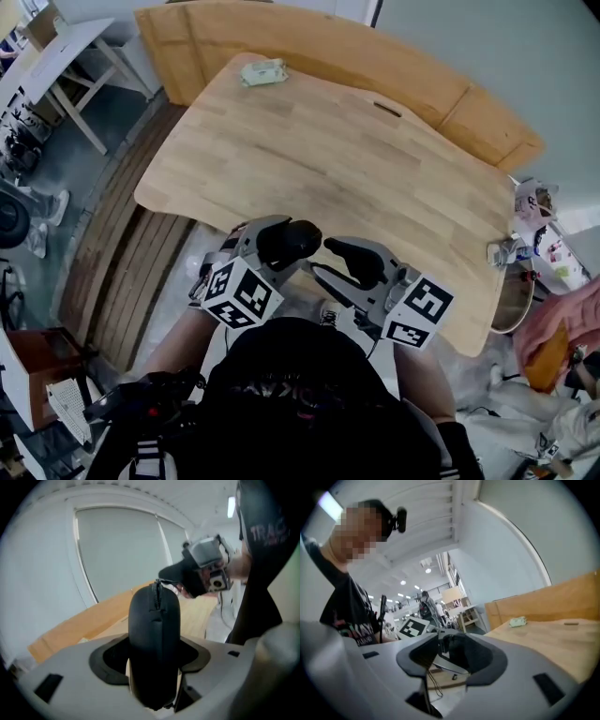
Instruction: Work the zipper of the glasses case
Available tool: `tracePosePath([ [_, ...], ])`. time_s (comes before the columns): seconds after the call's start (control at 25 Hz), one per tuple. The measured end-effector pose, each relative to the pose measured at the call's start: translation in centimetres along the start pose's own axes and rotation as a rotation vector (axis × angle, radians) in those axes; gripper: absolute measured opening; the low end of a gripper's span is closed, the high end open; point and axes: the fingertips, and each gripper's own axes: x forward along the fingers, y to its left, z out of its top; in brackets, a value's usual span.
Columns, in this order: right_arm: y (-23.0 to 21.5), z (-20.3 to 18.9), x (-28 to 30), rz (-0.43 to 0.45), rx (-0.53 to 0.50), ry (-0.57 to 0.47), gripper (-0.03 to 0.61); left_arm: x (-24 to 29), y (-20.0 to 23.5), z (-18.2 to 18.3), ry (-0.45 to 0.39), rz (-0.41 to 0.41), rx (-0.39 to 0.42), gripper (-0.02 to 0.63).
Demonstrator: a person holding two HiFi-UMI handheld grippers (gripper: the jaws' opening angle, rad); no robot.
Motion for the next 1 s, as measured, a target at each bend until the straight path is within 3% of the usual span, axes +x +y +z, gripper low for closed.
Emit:
tracePosePath([
  [0.12,-1.1,0.7,-1.9,0.033,0.125,-0.103,0.192,-1.5,0.3,2.3,-0.254,-0.145,-0.361,0.275],
  [0.2,-2.0,0.1,-2.7,0.031,0.179,-0.113,0.213,-2.7,1.0,3.9,-0.413,-0.233,-0.592,0.275],
  [0.32,-2.4,-1.3,-2.7,0.051,0.255,-0.093,0.243,-4.1,1.7,5.7,-0.555,-0.334,-0.776,0.275],
  [0.56,-1.3,-2.9,-0.6,0.099,0.332,-0.061,0.281,-4.6,1.6,7.6,-0.645,-0.446,-0.904,0.275],
  [0.72,-0.8,-3.3,0.3,0.149,0.412,-0.062,0.293,-3.7,0.7,8.1,-0.627,-0.485,-0.924,0.275],
  [1.0,-0.5,-5.0,0.5,0.16,0.534,-0.074,0.293,-3.0,-1.0,7.8,-0.585,-0.511,-0.956,0.275],
])
